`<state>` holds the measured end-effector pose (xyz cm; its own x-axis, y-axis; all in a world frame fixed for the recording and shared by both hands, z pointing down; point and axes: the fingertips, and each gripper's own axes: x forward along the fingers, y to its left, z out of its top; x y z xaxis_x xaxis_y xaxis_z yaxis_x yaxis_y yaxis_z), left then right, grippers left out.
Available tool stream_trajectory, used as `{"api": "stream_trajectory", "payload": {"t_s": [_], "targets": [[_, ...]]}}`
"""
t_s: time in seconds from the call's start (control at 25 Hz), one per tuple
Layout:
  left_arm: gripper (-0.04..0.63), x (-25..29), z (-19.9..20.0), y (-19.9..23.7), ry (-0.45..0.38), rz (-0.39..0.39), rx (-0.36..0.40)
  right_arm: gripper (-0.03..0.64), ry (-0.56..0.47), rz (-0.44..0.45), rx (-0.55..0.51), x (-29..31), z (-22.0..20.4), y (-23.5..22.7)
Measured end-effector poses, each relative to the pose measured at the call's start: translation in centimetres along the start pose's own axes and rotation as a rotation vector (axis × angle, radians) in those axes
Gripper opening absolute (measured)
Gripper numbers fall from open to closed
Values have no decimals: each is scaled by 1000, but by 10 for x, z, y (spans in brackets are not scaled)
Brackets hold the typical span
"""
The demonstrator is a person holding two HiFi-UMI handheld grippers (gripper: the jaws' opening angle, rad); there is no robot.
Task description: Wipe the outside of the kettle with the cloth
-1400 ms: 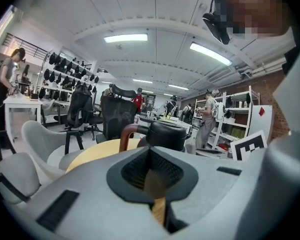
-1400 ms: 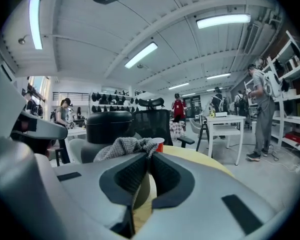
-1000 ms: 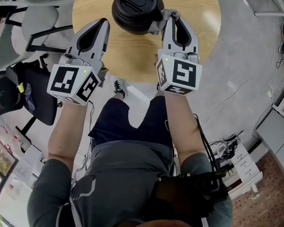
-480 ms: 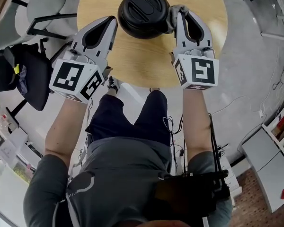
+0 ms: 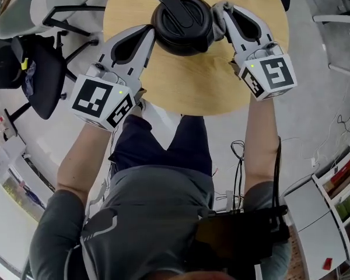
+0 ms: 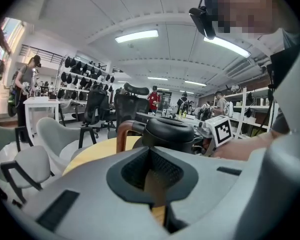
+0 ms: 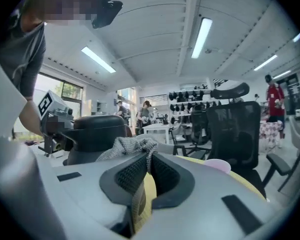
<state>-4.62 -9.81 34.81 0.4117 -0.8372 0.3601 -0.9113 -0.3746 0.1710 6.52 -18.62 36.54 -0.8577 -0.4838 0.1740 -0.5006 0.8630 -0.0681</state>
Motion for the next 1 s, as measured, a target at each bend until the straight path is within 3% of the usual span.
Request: {"api": "stream_trajectory", "payload": {"t_s": [0.24, 0.72, 1.0], "targets": [[8, 1, 1, -3, 12, 38, -8, 43, 45, 214, -92, 21, 4, 0], [8, -1, 1, -7, 23, 101, -33, 43, 113, 626, -111, 69, 6, 12], [8, -3, -2, -9, 35, 129, -55, 43, 206, 850, -107, 92, 0, 29]]}}
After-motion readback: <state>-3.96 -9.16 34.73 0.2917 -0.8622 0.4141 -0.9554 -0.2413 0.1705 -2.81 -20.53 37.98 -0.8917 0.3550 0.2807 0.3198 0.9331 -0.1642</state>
